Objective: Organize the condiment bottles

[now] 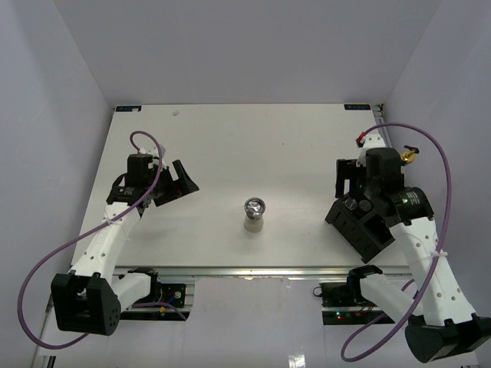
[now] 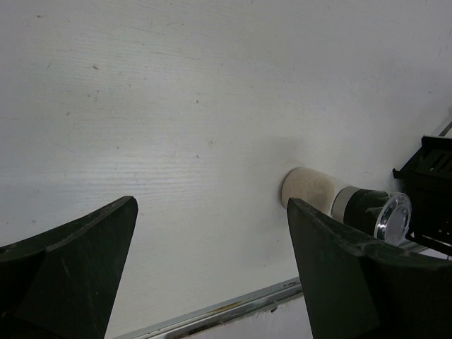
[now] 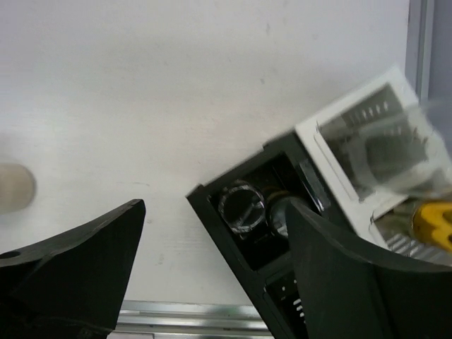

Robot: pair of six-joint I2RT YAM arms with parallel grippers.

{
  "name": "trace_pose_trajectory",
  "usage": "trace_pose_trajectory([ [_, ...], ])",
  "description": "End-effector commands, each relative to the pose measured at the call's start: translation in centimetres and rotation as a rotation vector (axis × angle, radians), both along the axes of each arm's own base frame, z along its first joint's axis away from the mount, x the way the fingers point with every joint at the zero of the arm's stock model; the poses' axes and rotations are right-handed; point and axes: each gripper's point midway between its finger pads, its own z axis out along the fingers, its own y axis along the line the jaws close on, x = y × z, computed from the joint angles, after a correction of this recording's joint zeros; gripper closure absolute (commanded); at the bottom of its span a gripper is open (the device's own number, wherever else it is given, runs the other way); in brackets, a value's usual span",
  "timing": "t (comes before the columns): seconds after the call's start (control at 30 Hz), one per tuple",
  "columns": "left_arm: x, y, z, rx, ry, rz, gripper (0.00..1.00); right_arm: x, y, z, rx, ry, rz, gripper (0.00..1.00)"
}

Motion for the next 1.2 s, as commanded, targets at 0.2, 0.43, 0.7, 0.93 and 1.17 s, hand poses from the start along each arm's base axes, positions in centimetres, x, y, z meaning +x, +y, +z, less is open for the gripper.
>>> trace_pose_trajectory([
  [0.2,-1.0,-3.0,7.4,-0.149,-0.193,-0.150,0.02,0.5,12.6,4.4,0.155,-0.061,0.433,0.05],
  [0.43,-4.6,-3.7,11.7,-0.197,-0.356,-0.225,0.02,-1.8,23.1,1.2,0.151,0.004,0.666,0.02],
  [0.7,-7.1,-1.9,12.2,-0.111,-0.453,-0.165,0.02,-2.6,27.8,-3.1,0.075,0.082,0.693,0.04],
  [0.93,-7.4,-1.3,10.5,-0.080,-0.421,-0.147,0.02,-1.8,27.9,-6.0,-0.003,0.116,0.640,0.05],
  [1.17,-7.3,-1.4,9.7,-0.080,-0.403,-0.149,0.02,-1.5,28.5,-8.3,-0.032,0.148,0.637,0.02],
])
